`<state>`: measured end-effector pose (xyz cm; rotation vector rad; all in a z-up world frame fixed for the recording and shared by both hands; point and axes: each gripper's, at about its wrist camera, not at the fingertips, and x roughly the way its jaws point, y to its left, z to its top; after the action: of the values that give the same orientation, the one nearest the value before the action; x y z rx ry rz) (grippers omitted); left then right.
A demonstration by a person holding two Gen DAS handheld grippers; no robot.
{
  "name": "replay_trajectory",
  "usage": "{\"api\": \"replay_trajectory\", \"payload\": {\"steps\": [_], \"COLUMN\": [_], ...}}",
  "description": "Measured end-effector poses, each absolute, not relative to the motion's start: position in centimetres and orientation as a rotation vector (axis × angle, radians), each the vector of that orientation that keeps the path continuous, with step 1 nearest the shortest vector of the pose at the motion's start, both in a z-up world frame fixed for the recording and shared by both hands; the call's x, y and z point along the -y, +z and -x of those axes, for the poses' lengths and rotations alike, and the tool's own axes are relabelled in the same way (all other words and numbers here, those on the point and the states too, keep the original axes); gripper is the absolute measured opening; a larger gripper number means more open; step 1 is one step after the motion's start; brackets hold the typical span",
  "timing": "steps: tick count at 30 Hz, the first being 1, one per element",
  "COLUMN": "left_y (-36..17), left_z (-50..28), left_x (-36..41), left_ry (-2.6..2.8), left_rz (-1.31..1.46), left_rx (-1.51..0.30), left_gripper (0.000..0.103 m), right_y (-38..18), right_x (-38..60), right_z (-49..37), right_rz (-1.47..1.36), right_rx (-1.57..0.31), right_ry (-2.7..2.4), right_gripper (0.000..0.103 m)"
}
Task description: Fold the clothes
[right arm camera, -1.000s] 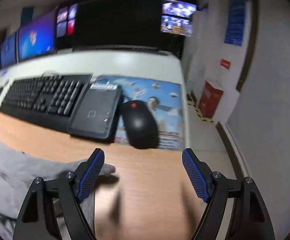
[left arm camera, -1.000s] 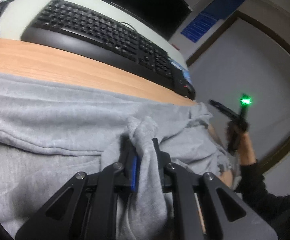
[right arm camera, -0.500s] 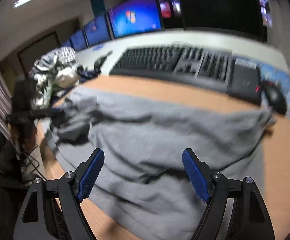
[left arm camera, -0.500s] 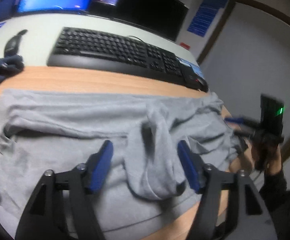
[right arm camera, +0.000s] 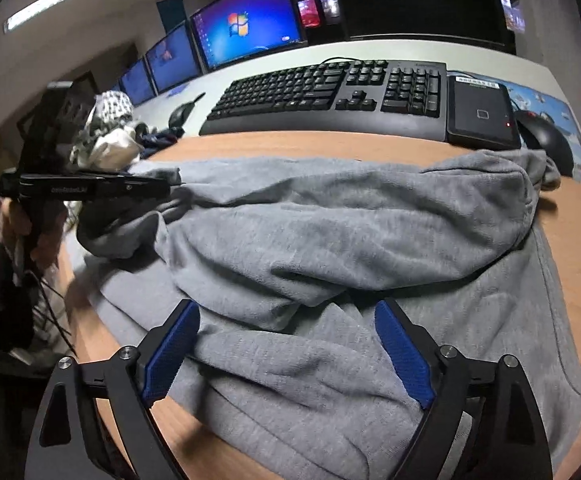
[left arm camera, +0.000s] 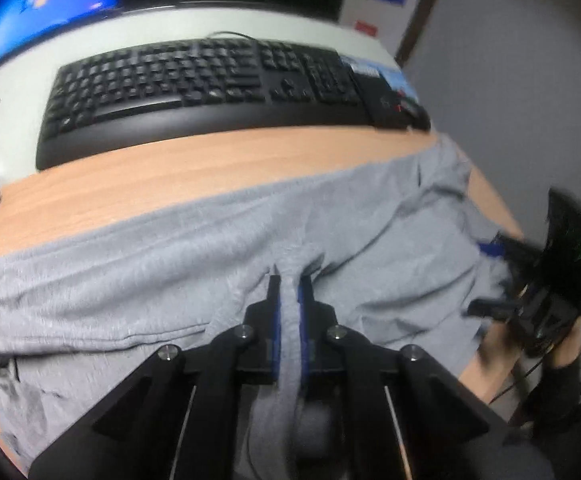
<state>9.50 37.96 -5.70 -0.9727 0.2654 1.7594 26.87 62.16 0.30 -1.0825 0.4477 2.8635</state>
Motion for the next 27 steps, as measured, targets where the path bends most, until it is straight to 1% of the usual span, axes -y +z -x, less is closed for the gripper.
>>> {"api": "replay_trajectory", "payload": {"steps": [3, 6, 8, 11, 15, 18, 20, 21, 22, 23, 24, 25, 26, 27], "left_y": [-3.5, -0.2, 0.8, 0.1, -3.4, -4.6, -5.2, -5.5, -5.8, -6.4, -6.9, -7.5, -8.2, -8.7], "left_z": [-7.3, -5.3, -3.8, -2.0, -0.8, -3.0, -5.0, -5.5, -5.8, -5.9, -6.0, -6.2, -6.2, -6.2], "left_x": [-35.0, -30.7, -28.6, -26.5, -24.2, -22.9, -21.9, -21.5, -20.9, -20.0, -19.1, -17.9, -16.3, -15.0], "left_ry": [1.827, 1.946, 1.991, 2.061, 2.091, 2.120, 2.123, 2.118, 2.155, 2.218, 2.281, 2.342, 2.390, 2.418], "left_rz": [0.939, 0.842, 0.851, 0.914, 1.036, 0.977, 0.929, 0.909, 0.902, 0.905, 0.908, 0.909, 0.912, 0.922], "left_rx": [-0.082, 0.063, 0.130, 0.168, 0.247, 0.186, 0.178, 0.183, 0.195, 0.212, 0.230, 0.270, 0.335, 0.392], "left_gripper": [0.006, 0.006, 0.006, 0.006, 0.006, 0.006, 0.006, 0.014, 0.016, 0.024, 0.050, 0.052, 0.052, 0.056], "right_y": [0.2, 0.2, 0.2, 0.2, 0.2, 0.2, 0.1, 0.1, 0.2, 0.2, 0.2, 0.2, 0.2, 0.2], "right_x": [-62.8, -62.7, -62.6, -62.6, -62.6, -62.5, -62.5, -62.4, -62.3, -62.2, -62.1, -62.1, -62.0, -62.0], "right_z": [-27.0, -27.0, -26.9, -26.9, -26.8, -26.7, -26.7, -26.6, -26.6, -26.5, -26.5, -26.5, -26.5, -26.5], "right_rz": [1.052, 1.051, 1.054, 1.053, 1.056, 1.059, 1.062, 1.065, 1.070, 1.075, 1.079, 1.083, 1.085, 1.087], "right_rx": [-0.534, -0.531, -0.523, -0.522, -0.510, -0.502, -0.492, -0.483, -0.472, -0.461, -0.450, -0.441, -0.434, -0.427], "right_ry": [2.883, 2.880, 2.878, 2.878, 2.874, 2.872, 2.869, 2.867, 2.864, 2.861, 2.859, 2.857, 2.855, 2.853], "right_gripper": [0.090, 0.090, 0.090, 0.090, 0.090, 0.090, 0.090, 0.090, 0.090, 0.090, 0.090, 0.090, 0.090, 0.090]}}
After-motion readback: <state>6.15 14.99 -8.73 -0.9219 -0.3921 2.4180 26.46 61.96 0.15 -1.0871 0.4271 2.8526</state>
